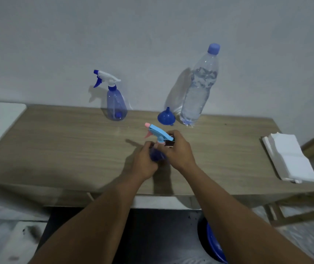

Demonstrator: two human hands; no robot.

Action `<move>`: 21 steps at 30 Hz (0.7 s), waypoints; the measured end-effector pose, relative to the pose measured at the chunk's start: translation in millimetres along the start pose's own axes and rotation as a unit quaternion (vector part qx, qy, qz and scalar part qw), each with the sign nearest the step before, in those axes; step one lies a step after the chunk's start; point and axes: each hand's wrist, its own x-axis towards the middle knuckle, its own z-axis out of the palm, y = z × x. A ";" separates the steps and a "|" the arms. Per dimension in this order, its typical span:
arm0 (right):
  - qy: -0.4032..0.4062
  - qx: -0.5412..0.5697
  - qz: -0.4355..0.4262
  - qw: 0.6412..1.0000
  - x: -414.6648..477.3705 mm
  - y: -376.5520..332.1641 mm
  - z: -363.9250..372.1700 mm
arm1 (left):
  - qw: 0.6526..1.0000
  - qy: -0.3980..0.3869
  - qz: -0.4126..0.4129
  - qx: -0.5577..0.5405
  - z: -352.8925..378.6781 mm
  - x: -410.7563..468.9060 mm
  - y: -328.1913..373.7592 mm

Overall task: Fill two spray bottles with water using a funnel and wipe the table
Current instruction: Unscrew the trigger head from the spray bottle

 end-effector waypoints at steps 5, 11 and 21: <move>0.075 0.079 0.018 0.994 -4.8 11.5 20.9 | 1.000 0.013 0.003 0.011 0.7 1.5 -5.0; 0.074 0.102 -0.018 0.992 -2.1 14.3 22.2 | 0.998 0.052 -0.003 -0.028 7.3 -3.5 -3.3; -0.017 0.085 -0.023 0.996 8.2 24.0 11.3 | 0.998 0.050 -0.028 -0.014 5.4 -8.9 9.9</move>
